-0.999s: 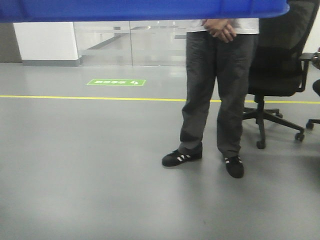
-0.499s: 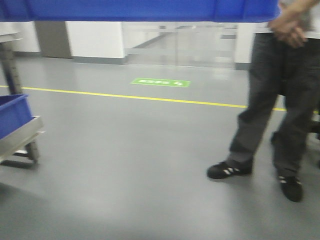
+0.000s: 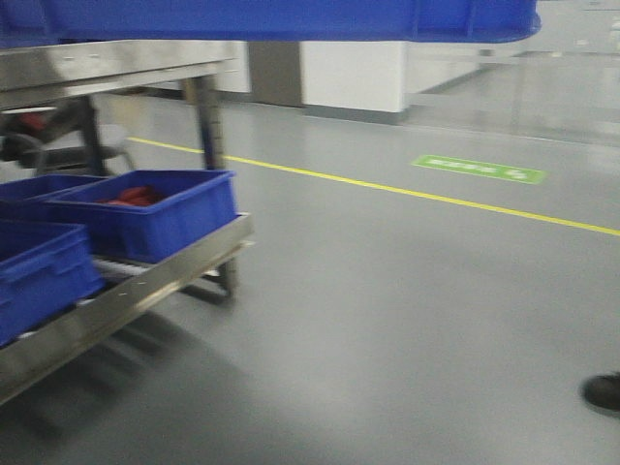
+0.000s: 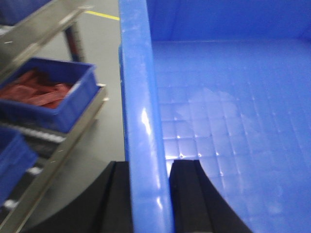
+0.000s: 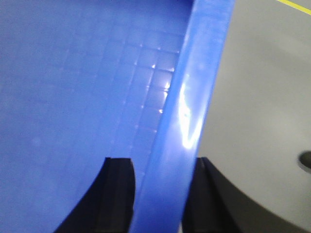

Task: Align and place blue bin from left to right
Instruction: 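Drive past the standing person toward the other bin rack, then approach the second rack and hold the bin above its upper shelf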

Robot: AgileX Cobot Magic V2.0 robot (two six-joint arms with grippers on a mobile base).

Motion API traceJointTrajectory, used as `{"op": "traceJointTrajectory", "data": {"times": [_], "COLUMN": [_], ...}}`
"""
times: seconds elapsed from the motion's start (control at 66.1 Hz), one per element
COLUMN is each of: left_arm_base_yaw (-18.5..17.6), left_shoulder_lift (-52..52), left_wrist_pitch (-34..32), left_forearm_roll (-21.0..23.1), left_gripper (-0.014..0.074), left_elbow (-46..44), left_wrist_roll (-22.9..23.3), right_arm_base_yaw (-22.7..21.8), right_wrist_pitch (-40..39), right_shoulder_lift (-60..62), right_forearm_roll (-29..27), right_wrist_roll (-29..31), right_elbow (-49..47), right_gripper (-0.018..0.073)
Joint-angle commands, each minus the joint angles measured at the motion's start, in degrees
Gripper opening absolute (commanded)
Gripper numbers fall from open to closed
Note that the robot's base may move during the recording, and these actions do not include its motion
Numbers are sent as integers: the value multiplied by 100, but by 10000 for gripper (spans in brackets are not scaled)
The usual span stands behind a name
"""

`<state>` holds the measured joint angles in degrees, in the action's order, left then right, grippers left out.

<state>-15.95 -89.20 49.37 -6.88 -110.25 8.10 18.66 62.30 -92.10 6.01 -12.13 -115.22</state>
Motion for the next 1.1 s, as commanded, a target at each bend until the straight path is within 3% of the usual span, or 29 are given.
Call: {"op": "traceJointTrajectory", "data": {"times": [0.0, 1.09], "left_arm_base_yaw": [-39, -39], "left_shoulder_lift": [191, 191], "left_wrist_pitch": [-738, -738], "left_forearm_roll": [110, 110], "left_gripper": [-111, -111], "left_elbow": [-137, -137], "left_wrist_roll": [8, 8], "right_arm_base_yaw": [-25, -25], "right_wrist_pitch": [-283, -283], "right_shoulder_lift": [70, 70], "right_forearm_roll": [119, 119], "right_wrist_roll": [-131, -131], "right_elbow": [-74, -74], "right_gripper": [-70, -70]}}
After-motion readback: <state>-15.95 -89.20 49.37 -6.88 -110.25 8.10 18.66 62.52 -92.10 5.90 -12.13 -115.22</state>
